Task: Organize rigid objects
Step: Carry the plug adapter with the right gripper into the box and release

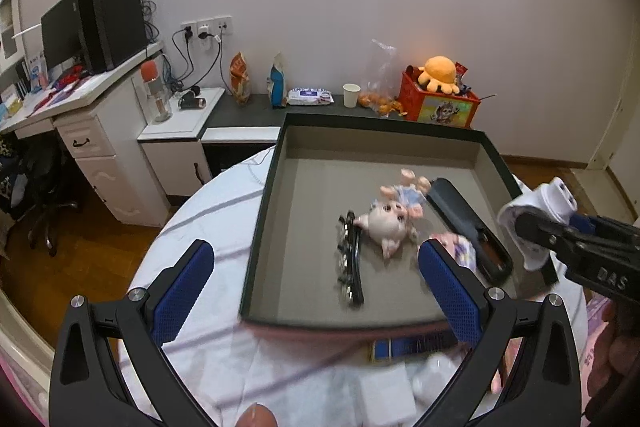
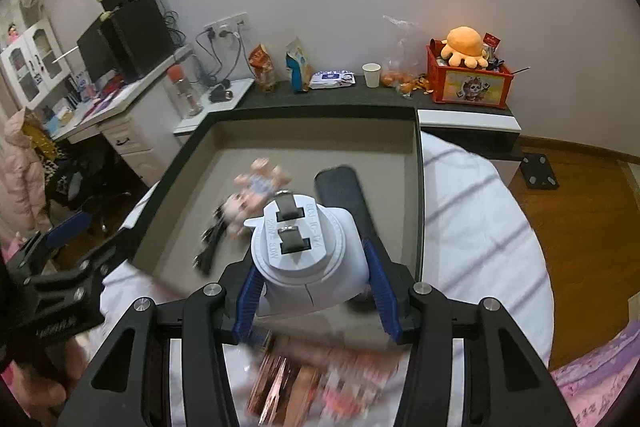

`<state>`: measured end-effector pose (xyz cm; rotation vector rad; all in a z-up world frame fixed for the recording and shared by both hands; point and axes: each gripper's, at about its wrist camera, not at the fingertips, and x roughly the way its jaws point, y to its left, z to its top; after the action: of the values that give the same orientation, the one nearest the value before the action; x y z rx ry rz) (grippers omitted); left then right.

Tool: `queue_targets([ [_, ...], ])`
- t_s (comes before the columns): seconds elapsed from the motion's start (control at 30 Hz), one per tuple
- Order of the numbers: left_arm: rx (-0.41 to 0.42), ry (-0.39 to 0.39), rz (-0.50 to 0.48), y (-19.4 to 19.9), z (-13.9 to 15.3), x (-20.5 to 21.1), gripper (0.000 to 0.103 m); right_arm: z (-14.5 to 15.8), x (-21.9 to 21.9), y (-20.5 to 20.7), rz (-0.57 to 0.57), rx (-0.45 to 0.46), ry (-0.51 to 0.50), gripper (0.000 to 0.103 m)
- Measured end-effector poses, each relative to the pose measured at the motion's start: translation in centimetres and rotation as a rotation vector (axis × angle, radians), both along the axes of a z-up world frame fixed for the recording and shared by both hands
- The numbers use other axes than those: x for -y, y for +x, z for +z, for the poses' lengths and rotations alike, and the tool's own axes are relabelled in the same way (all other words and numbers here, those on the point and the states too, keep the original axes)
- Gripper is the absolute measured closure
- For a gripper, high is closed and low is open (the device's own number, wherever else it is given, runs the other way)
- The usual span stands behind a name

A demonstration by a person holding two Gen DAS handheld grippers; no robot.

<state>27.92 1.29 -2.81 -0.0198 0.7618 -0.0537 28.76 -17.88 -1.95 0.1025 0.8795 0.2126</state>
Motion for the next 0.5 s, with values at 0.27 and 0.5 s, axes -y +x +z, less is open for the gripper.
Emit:
queue_targets([
  [0.27, -0.050, -0.001, 0.014, 6.3, -1.6, 1.2, 0.000, -2.8, 0.4, 7.2, -0.007, -0.068, -0.027, 0.053],
  [0.5, -0.053, -0.011, 0.021, 8.2, -1.9, 1.5, 0.000, -4.7, 0.6, 10.2, -0.018, -0.136, -0.086, 0.052],
])
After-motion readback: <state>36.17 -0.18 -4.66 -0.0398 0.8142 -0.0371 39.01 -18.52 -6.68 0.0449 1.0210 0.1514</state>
